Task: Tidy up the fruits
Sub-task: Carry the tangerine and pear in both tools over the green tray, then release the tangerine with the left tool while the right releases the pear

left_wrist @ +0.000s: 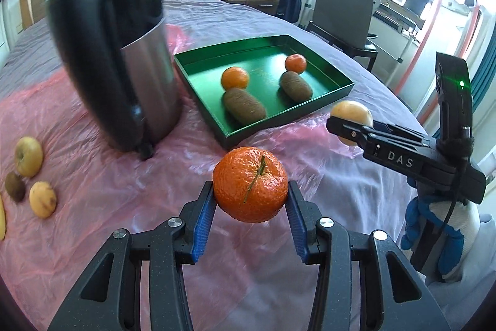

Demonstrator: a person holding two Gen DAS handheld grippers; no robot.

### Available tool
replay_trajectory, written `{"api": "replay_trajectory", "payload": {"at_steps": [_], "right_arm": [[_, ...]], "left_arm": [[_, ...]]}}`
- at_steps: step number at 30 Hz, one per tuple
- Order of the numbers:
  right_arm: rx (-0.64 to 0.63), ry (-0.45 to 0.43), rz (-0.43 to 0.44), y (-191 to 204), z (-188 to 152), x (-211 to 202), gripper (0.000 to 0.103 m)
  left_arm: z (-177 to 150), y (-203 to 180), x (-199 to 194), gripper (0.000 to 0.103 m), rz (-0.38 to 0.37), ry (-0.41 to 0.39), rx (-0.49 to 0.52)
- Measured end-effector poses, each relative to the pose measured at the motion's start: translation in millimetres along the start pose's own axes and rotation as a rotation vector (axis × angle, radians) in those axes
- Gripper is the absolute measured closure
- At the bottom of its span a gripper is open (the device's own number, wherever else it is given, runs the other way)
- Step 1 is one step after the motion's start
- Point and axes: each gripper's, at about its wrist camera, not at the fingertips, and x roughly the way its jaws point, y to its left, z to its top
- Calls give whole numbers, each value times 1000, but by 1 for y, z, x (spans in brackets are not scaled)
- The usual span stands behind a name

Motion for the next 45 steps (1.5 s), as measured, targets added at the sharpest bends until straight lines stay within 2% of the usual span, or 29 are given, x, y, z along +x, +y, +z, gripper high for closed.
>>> {"api": "replay_trajectory", "payload": {"at_steps": [11,23,33,45], "right_arm": [[5,-70,-28,-30,51,27,2],[17,-70,-110,-71,82,74,2],[9,-47,-136,-82,83,102,2],[-46,-5,-176,-79,79,117,2]], "left_arm": [[54,-22,42,64,-16,-38,52],[93,-31,97,64,3,-47,92],[102,-33,128,64,44,-37,114],[93,-37,146,63,71,12,146]]}}
